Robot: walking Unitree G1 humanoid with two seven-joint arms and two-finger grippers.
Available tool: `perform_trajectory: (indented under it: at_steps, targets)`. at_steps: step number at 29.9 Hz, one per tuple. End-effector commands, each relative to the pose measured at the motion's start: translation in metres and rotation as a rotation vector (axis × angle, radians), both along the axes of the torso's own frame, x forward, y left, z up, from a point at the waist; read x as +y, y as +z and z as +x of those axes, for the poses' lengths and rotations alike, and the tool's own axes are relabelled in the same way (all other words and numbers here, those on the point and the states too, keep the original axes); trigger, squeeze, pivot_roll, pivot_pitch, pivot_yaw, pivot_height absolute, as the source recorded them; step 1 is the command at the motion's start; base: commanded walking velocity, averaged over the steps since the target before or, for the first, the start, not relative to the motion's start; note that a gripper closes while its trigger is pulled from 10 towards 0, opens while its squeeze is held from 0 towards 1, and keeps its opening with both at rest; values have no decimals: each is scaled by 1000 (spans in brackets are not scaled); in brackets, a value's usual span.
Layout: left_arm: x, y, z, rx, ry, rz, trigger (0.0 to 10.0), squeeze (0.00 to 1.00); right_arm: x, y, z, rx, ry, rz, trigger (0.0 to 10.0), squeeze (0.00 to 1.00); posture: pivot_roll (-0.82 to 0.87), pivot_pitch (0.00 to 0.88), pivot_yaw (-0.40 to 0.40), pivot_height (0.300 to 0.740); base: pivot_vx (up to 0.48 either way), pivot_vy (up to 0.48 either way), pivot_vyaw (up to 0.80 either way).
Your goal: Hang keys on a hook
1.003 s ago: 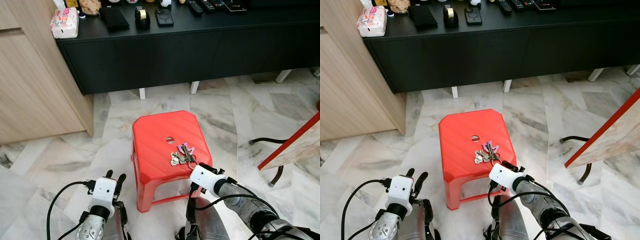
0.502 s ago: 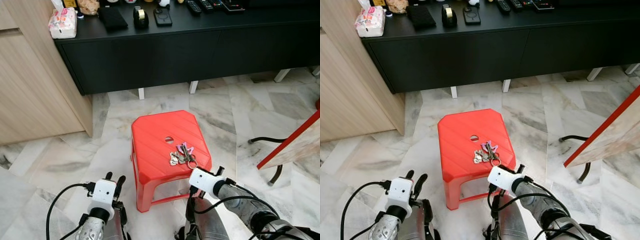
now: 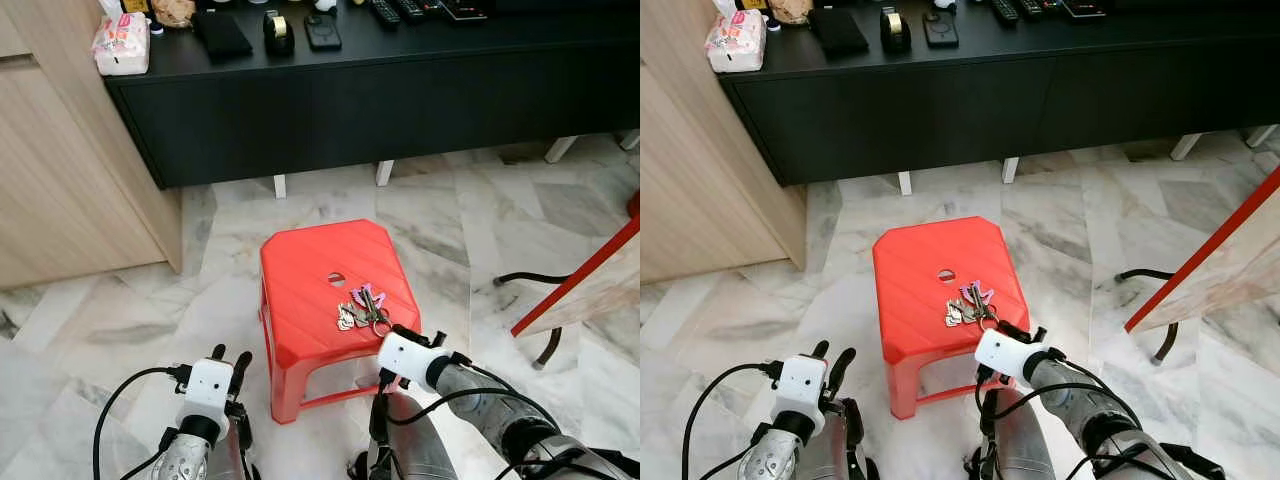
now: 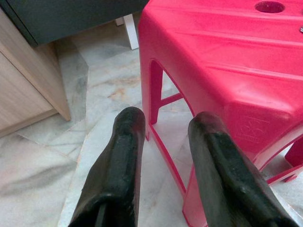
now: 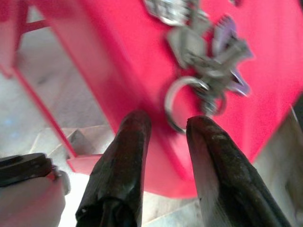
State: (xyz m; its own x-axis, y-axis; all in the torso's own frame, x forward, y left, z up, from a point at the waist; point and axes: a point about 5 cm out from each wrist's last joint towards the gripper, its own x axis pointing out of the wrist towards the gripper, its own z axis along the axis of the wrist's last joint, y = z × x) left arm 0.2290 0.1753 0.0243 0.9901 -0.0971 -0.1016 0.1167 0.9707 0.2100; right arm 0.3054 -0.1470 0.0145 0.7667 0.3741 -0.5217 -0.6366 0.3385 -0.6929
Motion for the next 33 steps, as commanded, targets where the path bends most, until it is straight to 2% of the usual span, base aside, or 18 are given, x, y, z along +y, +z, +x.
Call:
perform_trajectory:
  at_steps: [1,8,12,15,22,33]
  targets:
    - [1,-4,-4,26,7,1,10000,0,2,-4,-3,34,47,-31,10000,0,25,227,-89,602,0,0,0]
    - [3,-2,-5,22,13,3,10000,0,9,0,0,27,126,-76,10000,0,36,233,-94,602,0,0,0]
    - [4,-2,-7,21,15,5,10000,0,10,8,7,-23,109,-81,10000,0,39,235,-94,602,0,0,0]
    - [4,-3,-7,22,15,7,10000,0,8,16,16,-57,54,-49,10000,0,35,237,-94,602,0,0,0]
    - [0,-3,-8,25,7,7,10000,0,1,4,8,7,34,-100,10000,0,36,239,-96,602,0,0,0]
    - [-2,-4,-10,37,-8,12,10000,0,-5,-10,-4,118,0,-94,10000,0,41,243,-97,602,0,0,0]
